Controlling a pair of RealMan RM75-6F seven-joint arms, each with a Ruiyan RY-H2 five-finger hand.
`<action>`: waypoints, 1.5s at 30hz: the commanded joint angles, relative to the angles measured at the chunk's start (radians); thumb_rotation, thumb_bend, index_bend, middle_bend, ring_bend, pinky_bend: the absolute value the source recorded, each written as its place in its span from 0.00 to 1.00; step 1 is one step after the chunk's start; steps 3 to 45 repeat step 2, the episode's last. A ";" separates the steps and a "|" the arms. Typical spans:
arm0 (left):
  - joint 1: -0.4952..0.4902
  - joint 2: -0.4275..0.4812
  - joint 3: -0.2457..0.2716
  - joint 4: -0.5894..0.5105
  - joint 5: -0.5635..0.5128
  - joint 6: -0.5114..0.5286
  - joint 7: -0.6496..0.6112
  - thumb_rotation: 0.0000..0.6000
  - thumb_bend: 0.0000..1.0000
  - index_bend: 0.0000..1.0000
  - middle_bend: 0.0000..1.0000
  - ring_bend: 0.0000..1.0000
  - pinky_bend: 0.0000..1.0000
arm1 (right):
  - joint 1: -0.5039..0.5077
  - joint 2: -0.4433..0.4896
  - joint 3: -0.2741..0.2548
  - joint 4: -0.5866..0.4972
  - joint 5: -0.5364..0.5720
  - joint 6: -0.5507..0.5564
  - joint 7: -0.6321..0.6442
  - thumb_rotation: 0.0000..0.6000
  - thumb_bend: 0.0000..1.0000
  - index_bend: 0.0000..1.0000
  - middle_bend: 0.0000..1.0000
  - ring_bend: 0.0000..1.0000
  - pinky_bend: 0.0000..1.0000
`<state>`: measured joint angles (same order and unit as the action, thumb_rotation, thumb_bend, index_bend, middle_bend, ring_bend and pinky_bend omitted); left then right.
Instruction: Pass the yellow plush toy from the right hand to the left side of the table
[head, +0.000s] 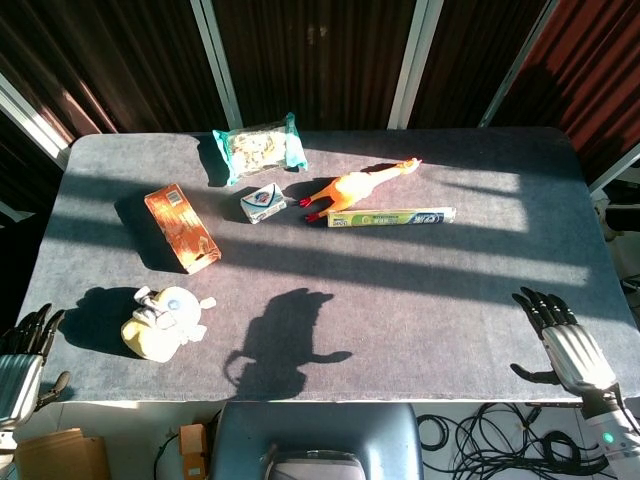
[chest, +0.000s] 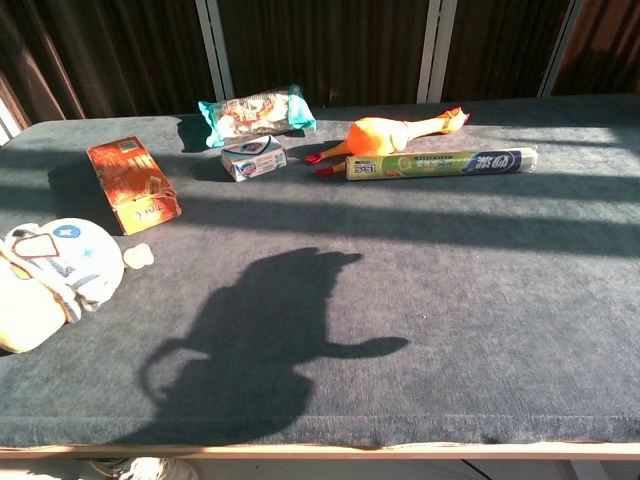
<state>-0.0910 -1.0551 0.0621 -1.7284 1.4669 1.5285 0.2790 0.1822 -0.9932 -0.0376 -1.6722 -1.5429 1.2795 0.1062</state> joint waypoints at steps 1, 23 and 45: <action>0.000 0.002 -0.003 -0.008 -0.001 -0.018 0.008 1.00 0.28 0.00 0.00 0.07 0.19 | 0.000 0.002 -0.001 0.000 -0.001 -0.003 0.001 1.00 0.08 0.00 0.00 0.00 0.00; -0.001 0.002 -0.002 -0.007 0.003 -0.023 0.011 1.00 0.28 0.00 0.00 0.07 0.19 | 0.000 0.002 -0.002 0.000 -0.002 -0.004 0.001 1.00 0.08 0.00 0.00 0.00 0.00; -0.001 0.002 -0.002 -0.007 0.003 -0.023 0.011 1.00 0.28 0.00 0.00 0.07 0.19 | 0.000 0.002 -0.002 0.000 -0.002 -0.004 0.001 1.00 0.08 0.00 0.00 0.00 0.00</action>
